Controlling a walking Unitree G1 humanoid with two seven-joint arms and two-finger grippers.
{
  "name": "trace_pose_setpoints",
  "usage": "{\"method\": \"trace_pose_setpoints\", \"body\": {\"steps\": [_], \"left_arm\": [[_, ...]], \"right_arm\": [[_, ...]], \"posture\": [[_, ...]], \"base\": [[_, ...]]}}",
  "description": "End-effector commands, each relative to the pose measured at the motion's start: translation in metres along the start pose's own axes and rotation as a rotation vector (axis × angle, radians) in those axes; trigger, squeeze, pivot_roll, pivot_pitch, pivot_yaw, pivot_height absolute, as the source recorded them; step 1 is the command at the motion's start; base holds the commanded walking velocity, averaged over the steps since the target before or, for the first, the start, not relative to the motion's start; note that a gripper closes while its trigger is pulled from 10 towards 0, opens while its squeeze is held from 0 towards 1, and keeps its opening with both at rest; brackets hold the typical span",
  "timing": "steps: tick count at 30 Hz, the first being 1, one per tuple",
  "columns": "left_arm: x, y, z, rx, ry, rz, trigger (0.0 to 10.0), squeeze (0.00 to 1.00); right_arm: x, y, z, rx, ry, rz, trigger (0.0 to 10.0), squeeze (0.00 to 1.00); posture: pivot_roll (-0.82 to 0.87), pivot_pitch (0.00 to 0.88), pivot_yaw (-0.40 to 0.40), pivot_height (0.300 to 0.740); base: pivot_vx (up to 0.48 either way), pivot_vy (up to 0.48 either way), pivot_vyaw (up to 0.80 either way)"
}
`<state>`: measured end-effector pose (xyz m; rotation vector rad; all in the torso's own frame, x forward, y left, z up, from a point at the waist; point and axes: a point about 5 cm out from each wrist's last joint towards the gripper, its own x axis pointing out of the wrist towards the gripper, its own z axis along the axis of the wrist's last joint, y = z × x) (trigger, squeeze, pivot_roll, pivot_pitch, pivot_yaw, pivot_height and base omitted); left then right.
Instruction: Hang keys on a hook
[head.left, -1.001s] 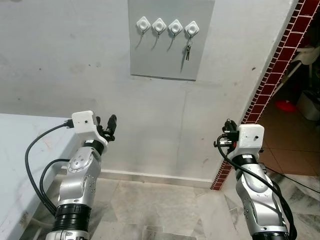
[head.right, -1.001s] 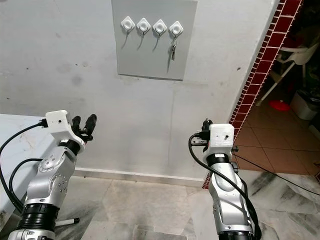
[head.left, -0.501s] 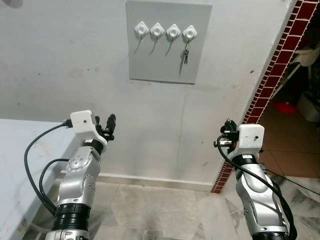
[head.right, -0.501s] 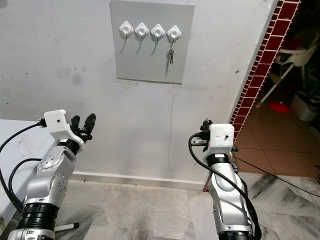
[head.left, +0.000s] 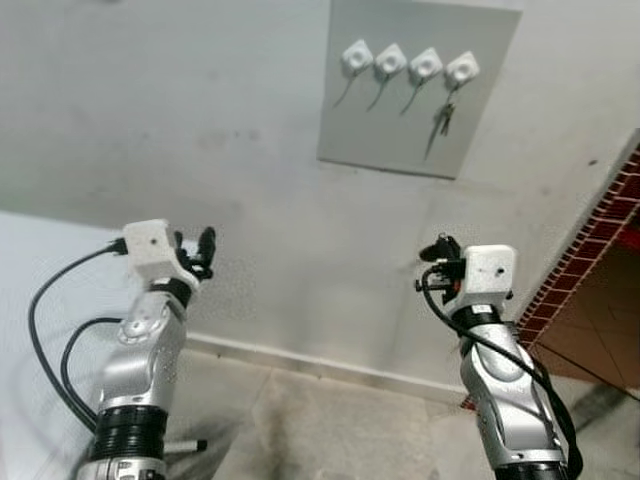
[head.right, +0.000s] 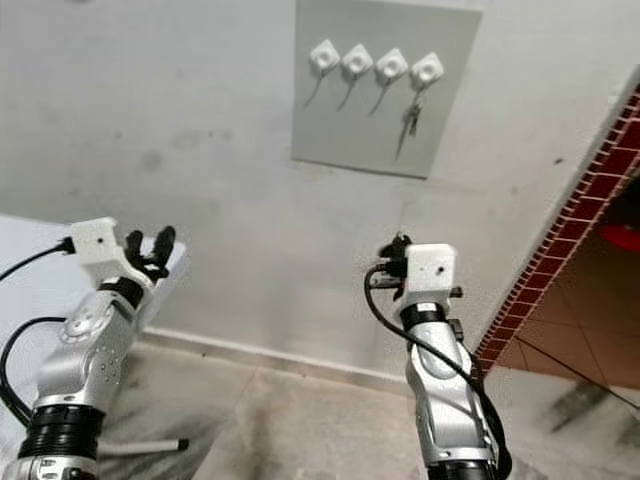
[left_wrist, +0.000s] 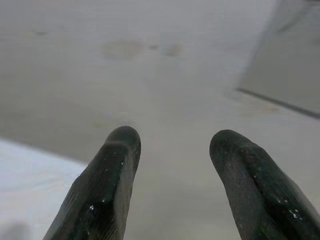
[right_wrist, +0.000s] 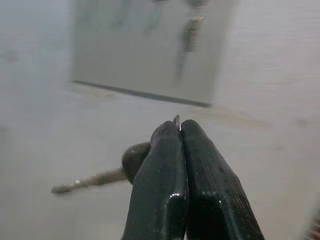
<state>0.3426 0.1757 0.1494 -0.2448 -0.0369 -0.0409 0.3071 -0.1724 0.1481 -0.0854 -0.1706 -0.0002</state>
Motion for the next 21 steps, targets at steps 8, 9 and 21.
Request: {"method": "trace_pose_setpoints", "body": {"steps": [8, 9, 21], "left_arm": [[0.0005, -0.0017, 0.0008, 0.030, 0.002, -0.020, 10.0, 0.00], [0.0005, -0.0021, 0.0006, 0.031, 0.002, -0.020, 10.0, 0.00], [0.0004, -0.0075, -0.0005, 0.071, 0.010, -0.050, 10.0, 0.00]], "right_arm": [[0.0017, 0.0001, 0.0061, 0.010, -0.022, -0.004, 10.0, 0.00], [0.0016, 0.0002, 0.0060, 0.010, -0.022, -0.004, 10.0, 0.00], [0.0023, -0.0002, 0.0071, 0.026, -0.033, -0.023, 10.0, 0.00]], "posture": [[0.01, 0.000, -0.034, 0.740], [0.01, 0.000, -0.033, 0.740], [0.02, 0.000, -0.032, 0.740]], "base": [[0.335, 0.108, 0.00], [0.285, 0.000, 0.00], [0.024, 0.000, 0.00]]}}
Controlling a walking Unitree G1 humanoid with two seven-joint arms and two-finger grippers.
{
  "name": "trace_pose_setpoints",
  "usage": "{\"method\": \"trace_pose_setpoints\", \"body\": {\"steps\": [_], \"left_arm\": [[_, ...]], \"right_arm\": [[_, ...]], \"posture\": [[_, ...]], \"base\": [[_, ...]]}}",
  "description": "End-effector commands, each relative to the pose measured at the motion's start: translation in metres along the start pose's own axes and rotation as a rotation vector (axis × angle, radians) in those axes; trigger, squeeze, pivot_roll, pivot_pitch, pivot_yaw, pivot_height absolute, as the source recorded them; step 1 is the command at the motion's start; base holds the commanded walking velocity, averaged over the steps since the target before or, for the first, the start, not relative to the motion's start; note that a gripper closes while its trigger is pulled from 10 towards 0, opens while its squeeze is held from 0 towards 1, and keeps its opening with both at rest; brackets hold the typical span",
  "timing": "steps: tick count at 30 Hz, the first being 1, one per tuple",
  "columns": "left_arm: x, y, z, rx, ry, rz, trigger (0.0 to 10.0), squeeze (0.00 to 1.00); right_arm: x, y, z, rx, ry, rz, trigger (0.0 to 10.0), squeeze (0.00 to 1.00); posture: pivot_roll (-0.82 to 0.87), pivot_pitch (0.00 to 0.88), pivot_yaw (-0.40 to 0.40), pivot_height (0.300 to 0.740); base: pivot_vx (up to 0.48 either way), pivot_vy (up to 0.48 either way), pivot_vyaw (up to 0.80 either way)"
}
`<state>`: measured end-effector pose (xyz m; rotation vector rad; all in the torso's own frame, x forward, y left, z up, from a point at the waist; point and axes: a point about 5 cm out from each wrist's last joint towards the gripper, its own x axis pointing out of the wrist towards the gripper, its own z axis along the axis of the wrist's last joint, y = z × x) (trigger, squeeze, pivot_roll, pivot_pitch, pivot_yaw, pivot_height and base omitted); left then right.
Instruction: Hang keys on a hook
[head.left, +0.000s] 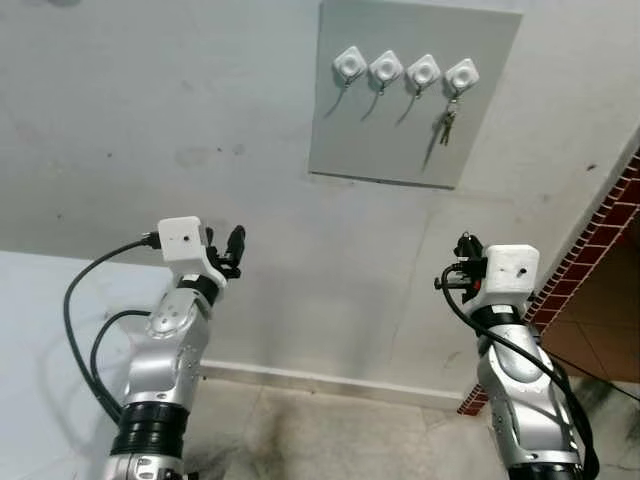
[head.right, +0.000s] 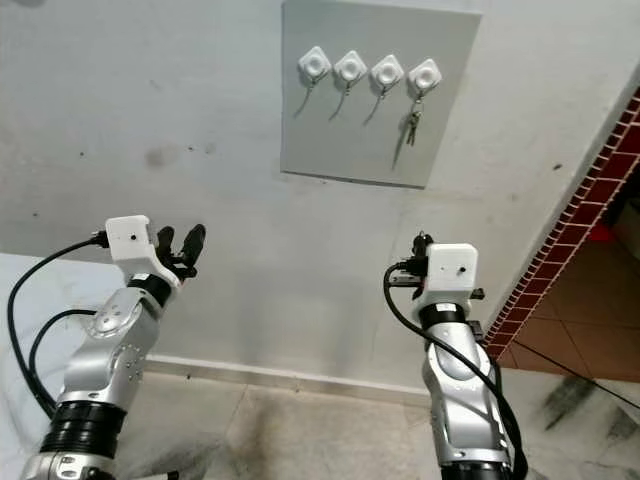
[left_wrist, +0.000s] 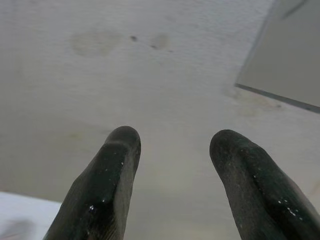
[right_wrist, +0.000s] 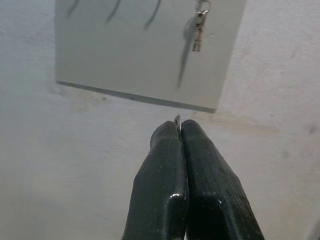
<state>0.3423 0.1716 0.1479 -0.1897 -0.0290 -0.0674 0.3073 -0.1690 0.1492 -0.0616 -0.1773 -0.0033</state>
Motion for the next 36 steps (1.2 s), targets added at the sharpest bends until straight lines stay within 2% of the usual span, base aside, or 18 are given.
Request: {"method": "trace_pose_setpoints", "body": {"steps": [1, 6, 13, 36], "left_arm": [[0.0007, -0.0042, 0.0024, 0.017, -0.004, -0.034, 10.0, 0.00], [-0.0003, -0.0066, 0.0025, 0.038, -0.005, -0.067, 10.0, 0.00], [-0.0018, -0.0124, 0.0013, 0.047, 0.011, -0.124, 10.0, 0.00], [-0.0034, -0.0121, 0.0008, 0.069, 0.024, -0.136, 10.0, 0.00]], "right_arm": [[0.0021, -0.0042, 0.0071, 0.019, -0.036, -0.029, 10.0, 0.00], [0.0017, -0.0103, 0.0141, 0.086, -0.083, -0.072, 10.0, 0.00], [-0.0002, -0.0112, 0.0140, 0.087, -0.085, -0.081, 10.0, 0.00], [-0.0023, -0.0070, 0.0122, 0.093, -0.080, -0.072, 10.0, 0.00]], "posture": [[0.02, 0.000, -0.032, 0.740], [0.02, 0.000, -0.029, 0.740], [0.01, 0.000, -0.021, 0.740], [0.02, 0.000, -0.017, 0.740]], "base": [[0.000, 0.000, 0.00], [0.049, 0.000, 0.00], [0.261, 0.000, 0.00], [0.307, 0.000, 0.00]]}}
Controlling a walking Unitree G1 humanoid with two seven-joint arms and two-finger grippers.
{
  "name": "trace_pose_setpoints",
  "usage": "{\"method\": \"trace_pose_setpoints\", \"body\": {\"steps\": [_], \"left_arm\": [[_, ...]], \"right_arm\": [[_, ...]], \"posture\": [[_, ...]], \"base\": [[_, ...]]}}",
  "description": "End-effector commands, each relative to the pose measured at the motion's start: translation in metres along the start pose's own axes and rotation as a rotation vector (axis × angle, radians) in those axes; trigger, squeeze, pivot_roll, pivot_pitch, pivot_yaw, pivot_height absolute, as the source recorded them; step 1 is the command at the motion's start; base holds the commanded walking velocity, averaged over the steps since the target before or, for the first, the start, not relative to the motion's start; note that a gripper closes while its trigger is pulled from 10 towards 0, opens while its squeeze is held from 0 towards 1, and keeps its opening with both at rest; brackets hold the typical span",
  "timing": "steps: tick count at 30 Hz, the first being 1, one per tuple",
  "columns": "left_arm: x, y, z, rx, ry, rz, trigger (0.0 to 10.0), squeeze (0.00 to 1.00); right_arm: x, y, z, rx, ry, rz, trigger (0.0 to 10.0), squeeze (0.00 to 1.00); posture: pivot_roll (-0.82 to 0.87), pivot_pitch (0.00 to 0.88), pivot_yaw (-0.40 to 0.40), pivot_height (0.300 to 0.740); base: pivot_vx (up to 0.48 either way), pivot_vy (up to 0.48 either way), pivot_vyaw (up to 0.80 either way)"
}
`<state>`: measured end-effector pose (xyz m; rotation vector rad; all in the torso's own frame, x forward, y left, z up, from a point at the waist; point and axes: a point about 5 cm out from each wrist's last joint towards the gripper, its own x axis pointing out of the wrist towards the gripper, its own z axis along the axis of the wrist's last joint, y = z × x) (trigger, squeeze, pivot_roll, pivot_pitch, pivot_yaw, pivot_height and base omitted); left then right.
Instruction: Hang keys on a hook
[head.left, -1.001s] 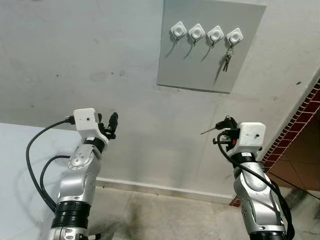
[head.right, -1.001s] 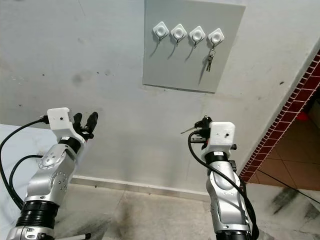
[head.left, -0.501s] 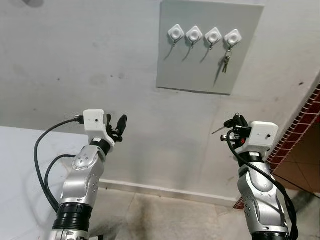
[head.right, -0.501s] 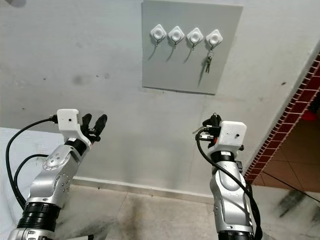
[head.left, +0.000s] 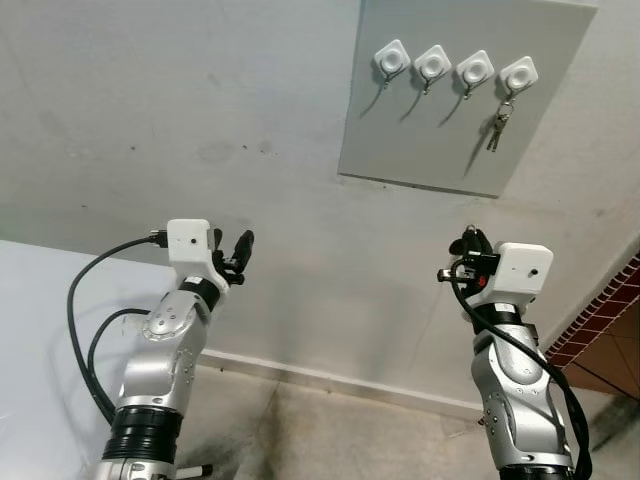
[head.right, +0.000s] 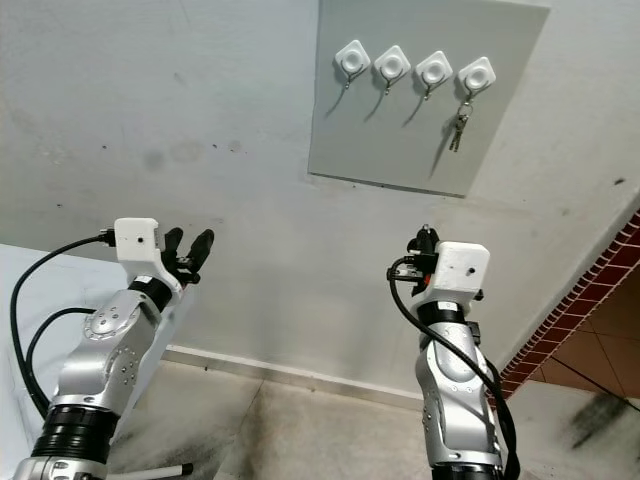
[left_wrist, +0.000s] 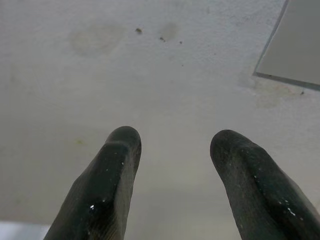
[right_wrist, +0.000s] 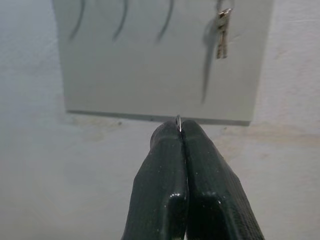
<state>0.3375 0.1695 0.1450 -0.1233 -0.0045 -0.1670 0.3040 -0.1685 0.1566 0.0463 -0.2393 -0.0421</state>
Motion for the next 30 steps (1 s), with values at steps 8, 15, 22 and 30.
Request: {"method": "trace_pose_setpoints", "body": {"steps": [8, 15, 22, 30], "left_arm": [[0.0020, -0.0099, 0.0047, 0.028, -0.011, -0.041, 10.0, 0.00], [0.0019, -0.0101, 0.0048, 0.035, -0.007, -0.041, 10.0, 0.00], [0.0021, -0.0094, 0.0050, 0.032, -0.006, -0.037, 10.0, 0.00], [0.0024, -0.0082, 0.0047, 0.006, -0.006, -0.013, 10.0, 0.00]], "right_arm": [[0.0000, -0.0054, 0.0045, -0.007, -0.018, -0.021, 10.0, 0.00], [-0.0005, -0.0052, 0.0045, -0.007, -0.017, -0.022, 10.0, 0.00], [-0.0006, -0.0047, 0.0043, -0.007, -0.017, -0.022, 10.0, 0.00], [-0.0004, -0.0044, 0.0044, -0.010, -0.017, -0.019, 10.0, 0.00]], "posture": [[0.02, 0.000, -0.014, 0.740], [0.02, 0.000, -0.012, 0.740], [0.02, 0.000, -0.011, 0.740], [0.02, 0.000, -0.012, 0.740]], "base": [[0.363, 0.000, 0.00], [0.377, 0.000, 0.00], [0.378, 0.000, 0.00], [0.373, 0.000, 0.00]]}}
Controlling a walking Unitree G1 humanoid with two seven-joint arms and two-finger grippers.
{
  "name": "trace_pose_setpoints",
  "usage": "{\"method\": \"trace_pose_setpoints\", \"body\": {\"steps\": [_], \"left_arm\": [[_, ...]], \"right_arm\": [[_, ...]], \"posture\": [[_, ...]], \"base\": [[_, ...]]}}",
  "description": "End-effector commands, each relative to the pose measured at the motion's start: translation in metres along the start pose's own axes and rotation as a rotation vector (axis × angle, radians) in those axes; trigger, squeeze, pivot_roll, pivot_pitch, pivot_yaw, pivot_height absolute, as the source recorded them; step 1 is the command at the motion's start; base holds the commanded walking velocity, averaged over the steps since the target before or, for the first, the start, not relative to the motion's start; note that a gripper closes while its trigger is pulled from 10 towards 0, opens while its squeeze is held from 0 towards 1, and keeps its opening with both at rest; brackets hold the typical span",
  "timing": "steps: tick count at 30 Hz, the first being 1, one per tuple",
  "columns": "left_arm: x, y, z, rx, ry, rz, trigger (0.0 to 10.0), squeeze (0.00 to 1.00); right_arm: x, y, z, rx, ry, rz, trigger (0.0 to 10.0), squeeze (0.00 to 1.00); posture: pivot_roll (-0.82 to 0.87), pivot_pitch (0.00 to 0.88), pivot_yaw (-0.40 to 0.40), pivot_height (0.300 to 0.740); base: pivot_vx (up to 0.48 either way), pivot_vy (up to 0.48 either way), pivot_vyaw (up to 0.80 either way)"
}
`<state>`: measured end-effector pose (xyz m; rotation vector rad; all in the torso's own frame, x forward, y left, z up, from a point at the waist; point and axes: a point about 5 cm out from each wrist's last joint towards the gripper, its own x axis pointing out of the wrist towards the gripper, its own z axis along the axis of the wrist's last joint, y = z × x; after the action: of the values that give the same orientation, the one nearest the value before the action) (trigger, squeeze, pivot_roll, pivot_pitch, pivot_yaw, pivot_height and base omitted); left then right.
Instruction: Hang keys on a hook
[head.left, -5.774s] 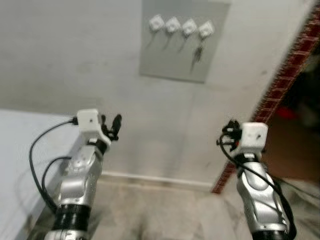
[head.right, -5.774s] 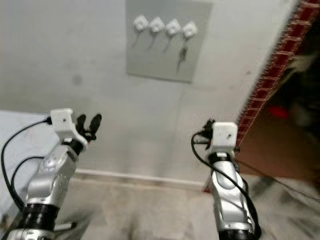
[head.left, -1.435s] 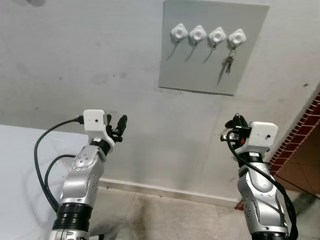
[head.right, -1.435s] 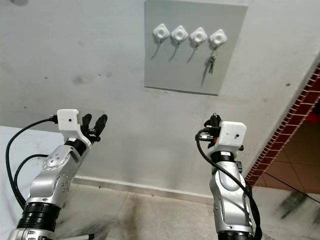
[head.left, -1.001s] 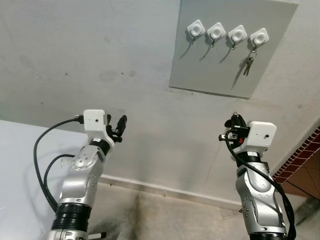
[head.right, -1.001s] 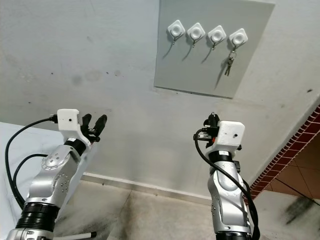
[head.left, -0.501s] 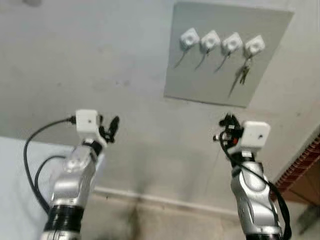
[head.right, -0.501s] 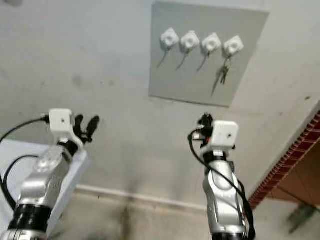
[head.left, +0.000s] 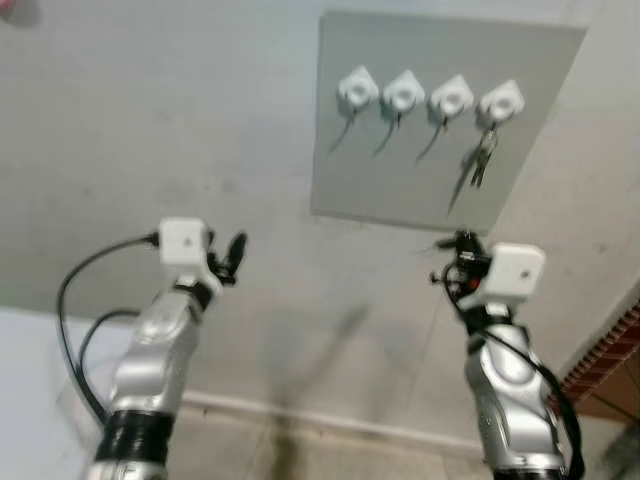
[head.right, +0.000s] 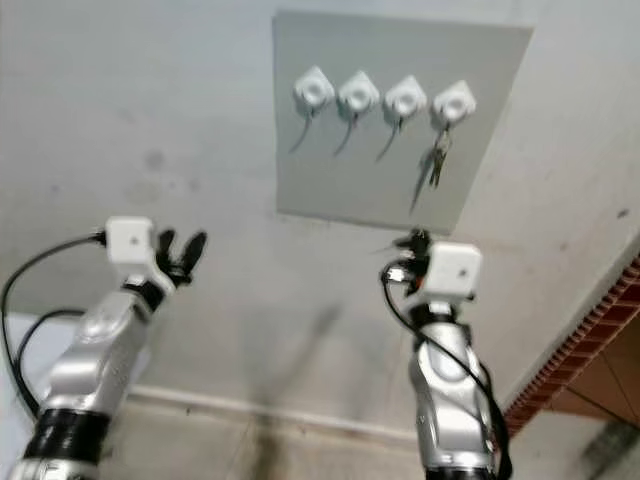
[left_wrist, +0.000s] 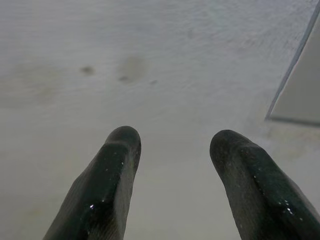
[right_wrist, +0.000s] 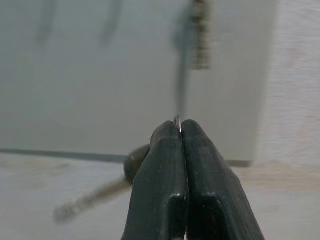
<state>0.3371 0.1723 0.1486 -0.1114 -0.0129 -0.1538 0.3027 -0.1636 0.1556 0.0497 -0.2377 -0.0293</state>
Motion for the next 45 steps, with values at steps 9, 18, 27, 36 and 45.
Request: {"method": "trace_pose_setpoints", "body": {"steps": [9, 18, 27, 36, 45], "left_arm": [[0.005, -0.016, 0.006, -0.034, -0.011, -0.027, 10.0, 0.00], [0.007, -0.049, 0.024, -0.030, -0.068, -0.163, 10.0, 0.00], [0.004, -0.082, 0.045, -0.037, -0.128, -0.292, 10.0, 0.00], [0.009, -0.092, 0.068, -0.022, -0.183, -0.358, 10.0, 0.00], [0.007, -0.104, 0.074, -0.029, -0.197, -0.405, 10.0, 0.00]], "right_arm": [[0.003, -0.004, 0.004, -0.036, -0.002, 0.017, 10.0, 0.00], [0.009, 0.007, 0.012, -0.030, -0.025, 0.135, 10.0, 0.00], [0.027, 0.021, 0.039, -0.009, -0.125, 0.276, 10.0, 0.00], [0.038, 0.032, 0.062, -0.001, -0.210, 0.358, 10.0, 0.00], [0.041, 0.031, 0.072, 0.011, -0.243, 0.362, 10.0, 0.00]], "posture": [[0.02, 0.000, -0.013, 0.740], [0.01, 0.000, -0.014, 0.740], [0.02, 0.000, -0.025, 0.740], [0.03, 0.000, -0.032, 0.740], [0.02, 0.000, -0.038, 0.740]], "base": [[0.000, 0.000, 0.00], [0.000, 0.000, 0.00], [0.000, 0.000, 0.00], [0.000, 0.000, 0.00], [0.000, 0.000, 0.00]]}}
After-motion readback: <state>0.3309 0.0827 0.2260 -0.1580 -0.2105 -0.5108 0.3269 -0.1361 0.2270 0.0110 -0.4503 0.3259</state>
